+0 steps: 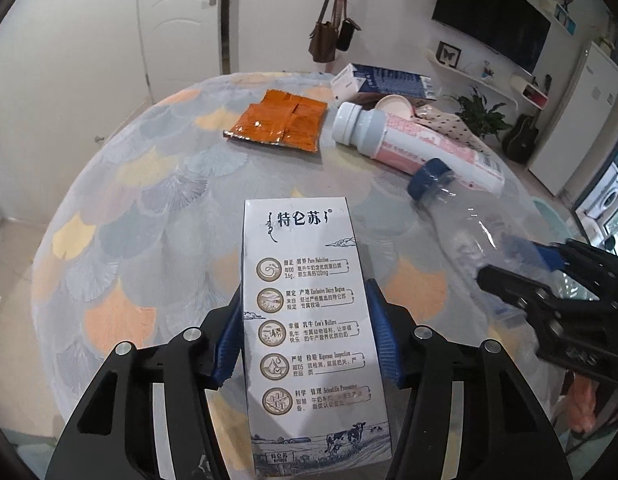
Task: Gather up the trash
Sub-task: 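Carry bottle and carton to the blue basket and open both tools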
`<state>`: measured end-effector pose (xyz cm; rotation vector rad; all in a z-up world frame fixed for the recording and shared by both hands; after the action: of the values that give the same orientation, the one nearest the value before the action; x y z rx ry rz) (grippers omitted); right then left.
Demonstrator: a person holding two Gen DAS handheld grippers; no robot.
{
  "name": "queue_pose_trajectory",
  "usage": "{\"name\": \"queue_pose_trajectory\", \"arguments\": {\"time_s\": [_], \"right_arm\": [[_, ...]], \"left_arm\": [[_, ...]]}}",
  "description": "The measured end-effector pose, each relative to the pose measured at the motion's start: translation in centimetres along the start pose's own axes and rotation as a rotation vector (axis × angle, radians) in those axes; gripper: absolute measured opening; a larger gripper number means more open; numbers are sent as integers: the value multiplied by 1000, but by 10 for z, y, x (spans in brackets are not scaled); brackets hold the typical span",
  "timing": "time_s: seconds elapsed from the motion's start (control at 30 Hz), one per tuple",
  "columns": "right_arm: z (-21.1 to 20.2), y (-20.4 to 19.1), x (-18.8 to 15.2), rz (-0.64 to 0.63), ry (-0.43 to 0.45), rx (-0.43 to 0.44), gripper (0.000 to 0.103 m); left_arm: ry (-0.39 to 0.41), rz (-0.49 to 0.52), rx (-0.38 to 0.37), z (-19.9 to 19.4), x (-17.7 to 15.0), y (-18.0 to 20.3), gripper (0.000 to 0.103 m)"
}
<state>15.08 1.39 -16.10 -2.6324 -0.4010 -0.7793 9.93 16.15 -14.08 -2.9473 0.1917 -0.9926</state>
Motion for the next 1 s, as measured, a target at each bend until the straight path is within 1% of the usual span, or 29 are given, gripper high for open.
{"name": "queue_pose_trajectory", "arguments": {"time_s": [0.1,0.2,0.3,0.37,0.47,0.57,0.63,0.73,0.87,0.93,1.0], "right_arm": [[-1,-3,-2,-20,-6,4,46],[-10,-7,-3,-11,3,57,45],[-32,-6,3,5,56,102,44],[-45,-4,9,18,88,115,44],[-65,8,17,47,134,116,44],[-83,21,23,75,174,119,44],[-97,32,27,97,209,114,44],[-126,54,33,137,277,99,44],[-163,90,40,197,376,49,44],[-179,111,41,232,419,19,44],[-194,137,40,273,458,-27,44]], "left_arm": [[19,6,11,-5,4,5,54],[62,-6,-6,-19,9,9,54],[121,-13,-37,-38,20,14,54],[156,-8,-46,-49,31,19,54],[206,15,-55,-64,49,33,54],[236,41,-74,-72,62,49,54],[253,55,-87,-75,69,60,54],[284,86,-124,-82,89,81,54],[329,145,-163,-90,119,115,54],[354,187,-190,-94,137,138,54],[363,214,-217,-92,152,163,54]]}}
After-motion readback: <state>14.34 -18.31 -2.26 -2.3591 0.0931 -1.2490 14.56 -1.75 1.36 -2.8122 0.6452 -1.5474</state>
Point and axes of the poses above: each gripper's, at about its wrist camera, not at the fingertips, and z roughly the way its jaws point, y to its right, x to its top, the point moved 6 cm from there along z, roughly the way its jaws point, and after that the axes turned 15 degrees about z, right-handed, at the moved point
